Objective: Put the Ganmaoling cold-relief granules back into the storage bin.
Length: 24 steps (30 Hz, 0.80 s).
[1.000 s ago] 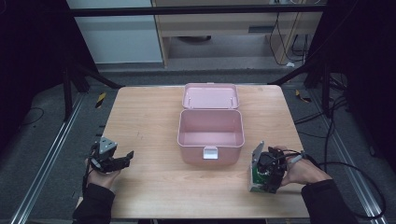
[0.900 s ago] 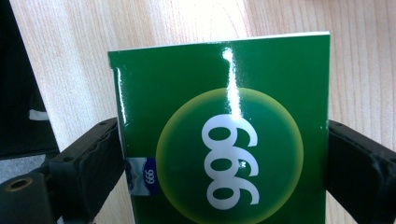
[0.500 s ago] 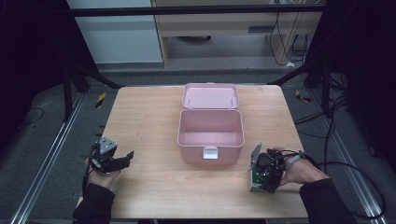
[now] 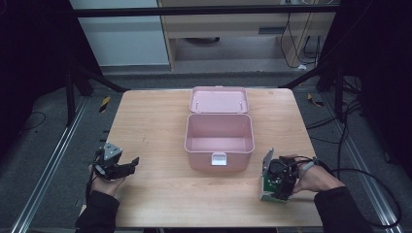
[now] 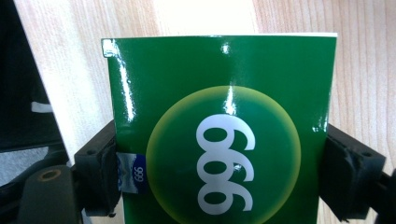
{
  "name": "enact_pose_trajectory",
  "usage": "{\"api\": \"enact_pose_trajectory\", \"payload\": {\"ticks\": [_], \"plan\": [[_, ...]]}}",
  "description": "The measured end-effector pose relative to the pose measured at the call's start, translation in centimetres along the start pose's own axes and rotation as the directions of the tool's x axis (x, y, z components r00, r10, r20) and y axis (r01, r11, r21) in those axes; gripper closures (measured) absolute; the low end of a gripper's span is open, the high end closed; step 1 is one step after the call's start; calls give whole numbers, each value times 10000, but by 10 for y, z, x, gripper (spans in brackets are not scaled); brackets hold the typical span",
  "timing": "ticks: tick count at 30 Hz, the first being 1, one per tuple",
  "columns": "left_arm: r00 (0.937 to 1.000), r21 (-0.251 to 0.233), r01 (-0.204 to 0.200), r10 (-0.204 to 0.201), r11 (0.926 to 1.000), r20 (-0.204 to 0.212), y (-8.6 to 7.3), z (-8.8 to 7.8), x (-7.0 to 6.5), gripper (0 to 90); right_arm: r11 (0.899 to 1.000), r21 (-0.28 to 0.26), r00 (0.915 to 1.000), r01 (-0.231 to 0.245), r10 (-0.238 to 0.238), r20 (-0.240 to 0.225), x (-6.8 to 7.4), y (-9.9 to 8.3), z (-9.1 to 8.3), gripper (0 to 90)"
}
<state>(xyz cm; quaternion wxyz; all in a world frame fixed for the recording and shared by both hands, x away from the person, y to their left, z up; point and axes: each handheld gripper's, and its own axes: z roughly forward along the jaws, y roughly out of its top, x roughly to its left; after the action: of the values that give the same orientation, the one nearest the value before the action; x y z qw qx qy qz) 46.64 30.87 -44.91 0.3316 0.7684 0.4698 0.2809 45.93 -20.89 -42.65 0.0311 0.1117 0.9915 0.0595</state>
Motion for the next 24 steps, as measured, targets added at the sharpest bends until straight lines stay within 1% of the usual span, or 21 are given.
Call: {"api": "enact_pose_trajectory", "payload": {"ticks": [2,3,4,5,6,7,13,16,17,18,19,20,24], "plan": [[10000,3,-6,6,10000,1,0,0,0,274,10000,-83,10000,-47,47,-55,0,-1,-3,169],[10000,9,-22,22,10000,10,0,0,0,275,9999,-85,10000,-63,62,-46,1,-2,-8,171],[10000,6,-27,27,10000,14,0,0,0,275,9999,-85,10000,-63,62,-46,1,-2,-8,171],[10000,6,-30,30,10000,14,0,0,0,275,9999,-146,10000,2,-2,5,1,-2,-10,172],[10000,-3,-29,29,10000,2,0,0,-1,276,9999,-144,10000,-22,22,-32,2,-1,-15,172],[10000,-3,-29,29,10000,2,0,0,-1,277,9999,-144,10000,-22,22,-32,2,-1,-15,172],[10000,-17,-26,26,10000,-8,0,0,0,279,9997,-255,10000,-19,17,-73,2,2,-29,172],[10000,-15,-35,35,10000,-11,0,0,0,281,9996,-258,10000,-88,89,3,2,3,-36,172],[10000,-13,-44,44,10000,-9,0,0,0,282,9995,-307,10000,-82,83,23,2,4,-41,172],[10000,-13,-44,44,10000,-9,0,0,0,283,9995,-307,10000,-82,83,23,2,4,-41,172],[10000,-6,-50,50,10000,-6,0,0,-1,284,9991,-410,9999,-97,102,113,2,4,-47,172],[10000,-16,-43,43,10000,-12,0,0,-1,284,9991,-410,9999,-97,102,113,2,4,-47,172],[10000,-9,-49,49,10000,-3,0,0,-1,285,9979,-618,9992,-203,223,319,2,5,-59,172]]}}
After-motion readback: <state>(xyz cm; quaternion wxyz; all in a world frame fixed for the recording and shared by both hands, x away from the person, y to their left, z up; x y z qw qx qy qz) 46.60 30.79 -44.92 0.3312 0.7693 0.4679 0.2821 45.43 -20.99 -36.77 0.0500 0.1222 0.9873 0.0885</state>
